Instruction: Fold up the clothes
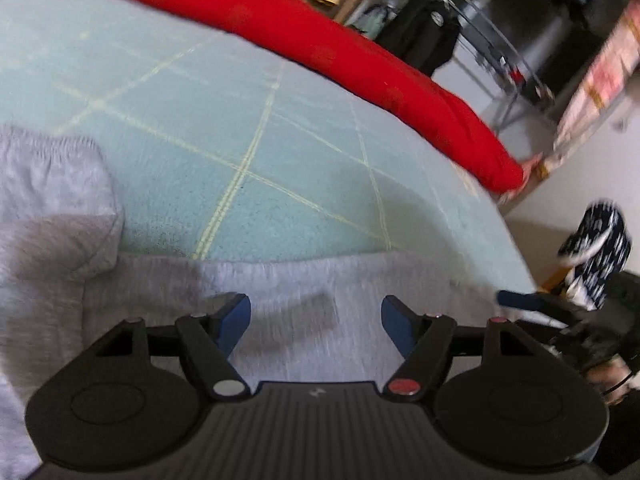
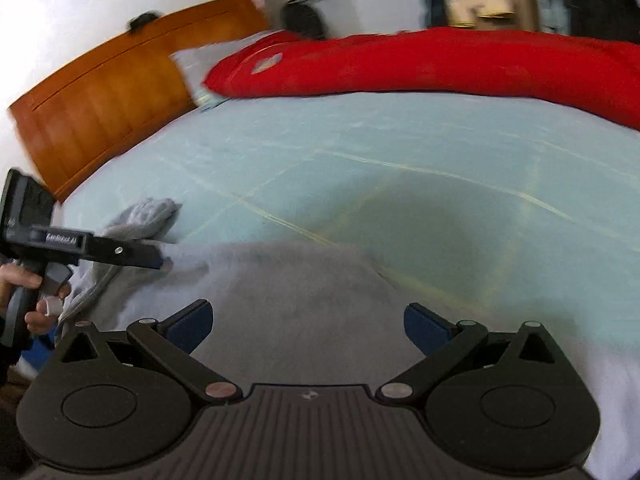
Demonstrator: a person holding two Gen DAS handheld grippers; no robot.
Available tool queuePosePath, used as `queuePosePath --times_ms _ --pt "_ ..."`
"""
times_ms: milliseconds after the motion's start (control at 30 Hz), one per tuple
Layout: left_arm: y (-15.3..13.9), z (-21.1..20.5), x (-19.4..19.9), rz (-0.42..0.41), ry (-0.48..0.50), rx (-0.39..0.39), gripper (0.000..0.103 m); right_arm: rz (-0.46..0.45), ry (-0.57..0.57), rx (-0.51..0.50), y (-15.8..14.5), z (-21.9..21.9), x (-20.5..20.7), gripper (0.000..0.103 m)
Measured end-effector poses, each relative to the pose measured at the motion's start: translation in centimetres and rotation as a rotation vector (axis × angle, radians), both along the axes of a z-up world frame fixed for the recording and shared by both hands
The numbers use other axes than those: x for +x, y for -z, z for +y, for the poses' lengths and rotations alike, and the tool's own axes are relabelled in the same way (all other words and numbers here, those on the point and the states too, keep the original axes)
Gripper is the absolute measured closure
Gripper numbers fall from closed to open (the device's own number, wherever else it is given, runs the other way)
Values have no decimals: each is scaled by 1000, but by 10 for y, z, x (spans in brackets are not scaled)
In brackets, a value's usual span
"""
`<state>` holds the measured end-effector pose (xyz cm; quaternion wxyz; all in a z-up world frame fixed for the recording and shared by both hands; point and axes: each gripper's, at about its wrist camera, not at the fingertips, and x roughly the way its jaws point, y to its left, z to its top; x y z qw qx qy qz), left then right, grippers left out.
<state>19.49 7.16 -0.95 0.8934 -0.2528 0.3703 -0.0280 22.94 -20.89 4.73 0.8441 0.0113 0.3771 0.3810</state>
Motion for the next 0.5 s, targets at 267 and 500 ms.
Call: queuePosePath --times_ms 267,500 --pt "4 -11 0 61 -4 99 25 90 207 6 32 -38 -7 0" --pt "9 -20 3 99 28 192 21 54 424 -93 34 -83 -12 0"
